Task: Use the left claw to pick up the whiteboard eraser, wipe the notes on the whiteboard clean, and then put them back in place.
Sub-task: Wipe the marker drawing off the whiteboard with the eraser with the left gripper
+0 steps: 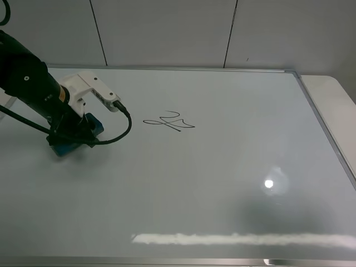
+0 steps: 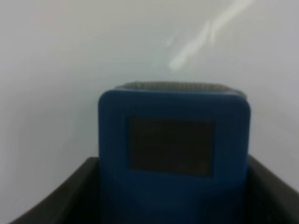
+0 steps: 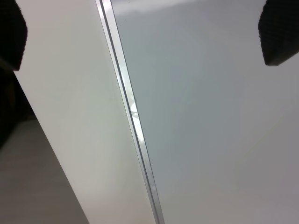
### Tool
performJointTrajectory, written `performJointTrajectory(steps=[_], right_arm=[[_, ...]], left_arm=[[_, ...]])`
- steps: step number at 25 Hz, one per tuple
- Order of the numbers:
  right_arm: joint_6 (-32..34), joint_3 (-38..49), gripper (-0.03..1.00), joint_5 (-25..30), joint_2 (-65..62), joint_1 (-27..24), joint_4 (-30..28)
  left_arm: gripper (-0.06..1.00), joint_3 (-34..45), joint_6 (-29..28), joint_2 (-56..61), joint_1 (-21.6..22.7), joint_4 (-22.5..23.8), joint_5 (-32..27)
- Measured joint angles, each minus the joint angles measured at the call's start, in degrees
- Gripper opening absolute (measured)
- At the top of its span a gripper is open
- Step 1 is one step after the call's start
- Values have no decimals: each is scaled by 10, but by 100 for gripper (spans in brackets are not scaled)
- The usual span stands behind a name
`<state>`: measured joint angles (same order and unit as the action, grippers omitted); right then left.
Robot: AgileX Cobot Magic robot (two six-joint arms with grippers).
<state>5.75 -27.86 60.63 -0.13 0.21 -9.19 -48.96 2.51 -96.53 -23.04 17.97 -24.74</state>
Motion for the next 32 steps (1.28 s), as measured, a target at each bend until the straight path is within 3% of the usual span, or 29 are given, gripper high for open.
performJointTrajectory(steps=[7,17,32], right_arm=[[0,0,99,0,0,0,0],[0,0,99,0,0,0,0],[0,0,99,0,0,0,0]], left_arm=[[55,-120,-25,-16,-21,-42,-40],[55,-257,-39,-158,-22,-65,-74],[55,-305,-49,-257,-35,-99,-39]])
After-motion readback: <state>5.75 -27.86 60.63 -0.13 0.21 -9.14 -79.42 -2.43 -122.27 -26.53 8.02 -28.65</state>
